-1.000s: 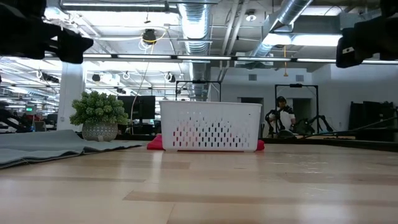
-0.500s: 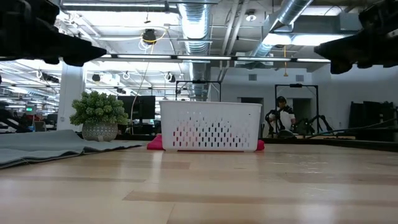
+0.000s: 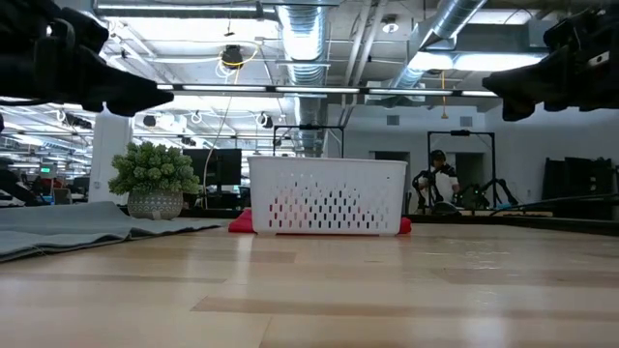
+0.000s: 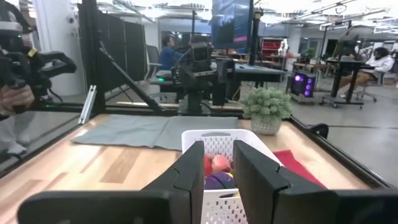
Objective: Pick and placing Produce into tupperware
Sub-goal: Return to Home Position
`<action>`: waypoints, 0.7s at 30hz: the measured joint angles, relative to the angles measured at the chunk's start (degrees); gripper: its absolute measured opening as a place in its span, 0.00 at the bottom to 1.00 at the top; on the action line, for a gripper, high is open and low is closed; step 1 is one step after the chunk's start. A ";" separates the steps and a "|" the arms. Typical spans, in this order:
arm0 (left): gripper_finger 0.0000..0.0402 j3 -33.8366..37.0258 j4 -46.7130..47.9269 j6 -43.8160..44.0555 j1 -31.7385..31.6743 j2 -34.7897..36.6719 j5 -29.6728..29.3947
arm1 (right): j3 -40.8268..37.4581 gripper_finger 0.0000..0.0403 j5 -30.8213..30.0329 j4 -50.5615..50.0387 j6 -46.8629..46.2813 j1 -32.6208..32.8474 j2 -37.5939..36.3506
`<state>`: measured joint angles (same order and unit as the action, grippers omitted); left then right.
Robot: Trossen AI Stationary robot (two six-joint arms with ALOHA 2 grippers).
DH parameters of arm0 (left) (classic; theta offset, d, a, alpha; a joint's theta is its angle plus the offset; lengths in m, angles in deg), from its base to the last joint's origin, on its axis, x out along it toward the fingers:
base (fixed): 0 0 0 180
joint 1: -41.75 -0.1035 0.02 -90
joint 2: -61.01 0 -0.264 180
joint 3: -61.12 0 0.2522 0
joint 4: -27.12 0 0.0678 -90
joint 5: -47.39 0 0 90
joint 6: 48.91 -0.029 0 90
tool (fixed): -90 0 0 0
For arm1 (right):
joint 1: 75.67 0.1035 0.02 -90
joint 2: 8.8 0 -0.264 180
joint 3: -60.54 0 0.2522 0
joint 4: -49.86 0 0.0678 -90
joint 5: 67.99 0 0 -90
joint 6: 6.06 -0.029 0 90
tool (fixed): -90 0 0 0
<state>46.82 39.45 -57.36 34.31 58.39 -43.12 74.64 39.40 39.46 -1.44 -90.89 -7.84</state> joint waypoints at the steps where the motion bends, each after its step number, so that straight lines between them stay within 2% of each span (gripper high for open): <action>1: 0.76 0.00 0.00 -0.04 -0.05 -0.36 0.00 | -0.02 0.27 0.17 0.06 0.23 -0.23 0.07; 21: 0.76 0.15 -0.10 1.43 0.00 -6.16 -0.17 | -0.04 0.27 -1.36 -0.12 1.41 -0.20 2.42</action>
<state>46.97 39.35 -55.93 34.31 52.23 -43.28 74.59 38.04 39.34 -0.04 -91.09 -5.42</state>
